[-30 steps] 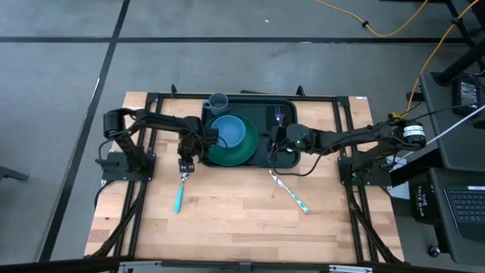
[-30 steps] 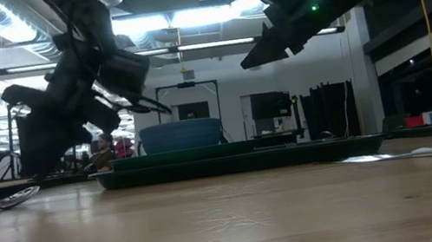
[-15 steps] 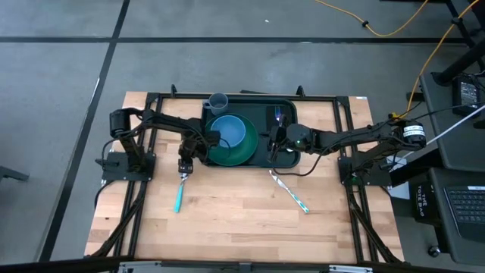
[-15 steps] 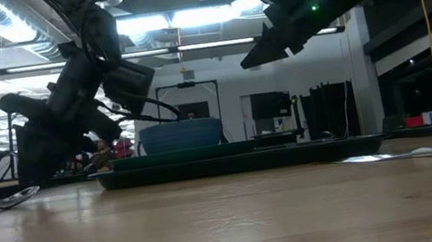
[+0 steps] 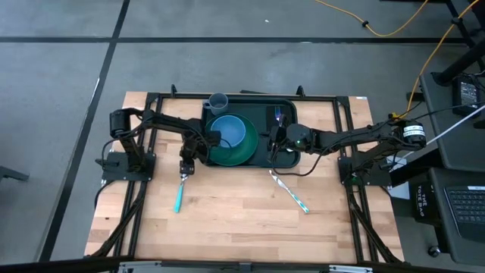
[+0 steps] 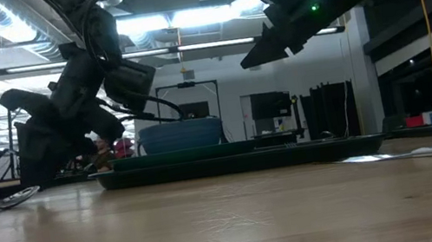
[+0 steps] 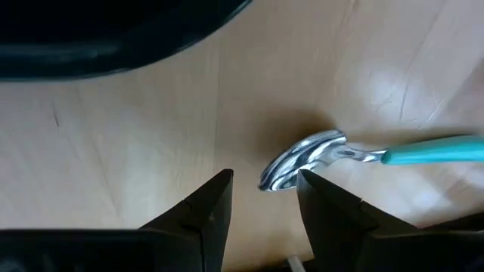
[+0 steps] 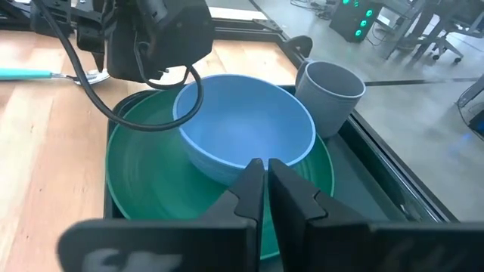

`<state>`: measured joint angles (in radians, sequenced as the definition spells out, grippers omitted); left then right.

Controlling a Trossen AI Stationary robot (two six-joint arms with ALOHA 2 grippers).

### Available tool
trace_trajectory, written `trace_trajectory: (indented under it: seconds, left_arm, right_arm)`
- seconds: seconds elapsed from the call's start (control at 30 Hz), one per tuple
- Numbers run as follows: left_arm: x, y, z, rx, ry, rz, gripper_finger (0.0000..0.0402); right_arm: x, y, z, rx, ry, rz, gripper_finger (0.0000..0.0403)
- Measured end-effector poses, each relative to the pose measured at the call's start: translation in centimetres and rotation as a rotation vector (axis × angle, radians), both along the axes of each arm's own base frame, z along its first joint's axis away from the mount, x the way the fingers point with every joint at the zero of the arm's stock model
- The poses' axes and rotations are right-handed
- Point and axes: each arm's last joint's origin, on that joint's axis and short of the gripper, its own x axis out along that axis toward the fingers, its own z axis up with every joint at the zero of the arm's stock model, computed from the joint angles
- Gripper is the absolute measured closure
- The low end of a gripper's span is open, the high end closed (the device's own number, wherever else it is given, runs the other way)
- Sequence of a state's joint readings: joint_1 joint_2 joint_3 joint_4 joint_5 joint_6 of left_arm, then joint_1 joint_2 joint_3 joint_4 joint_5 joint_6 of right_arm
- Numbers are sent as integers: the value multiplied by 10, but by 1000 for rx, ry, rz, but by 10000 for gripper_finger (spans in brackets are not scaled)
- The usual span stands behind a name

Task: Set up tray
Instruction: Put the light blue spoon on the black table napkin to the left of the blue fork

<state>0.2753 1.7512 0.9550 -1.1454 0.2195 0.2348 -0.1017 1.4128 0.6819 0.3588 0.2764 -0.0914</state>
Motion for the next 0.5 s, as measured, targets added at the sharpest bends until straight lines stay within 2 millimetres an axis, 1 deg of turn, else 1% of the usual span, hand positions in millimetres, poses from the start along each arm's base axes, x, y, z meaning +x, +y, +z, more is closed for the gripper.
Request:
trace_trajectory:
  seconds: [0.13,0.5]
  left_arm:
    - [3,-2,-1,6,-28,-13,256]
    - [5,-13,-1,20,-21,-60,256]
  right_arm:
    - [0,0,0,0,0,0,376]
    - [0,0,0,0,-1,0,375]
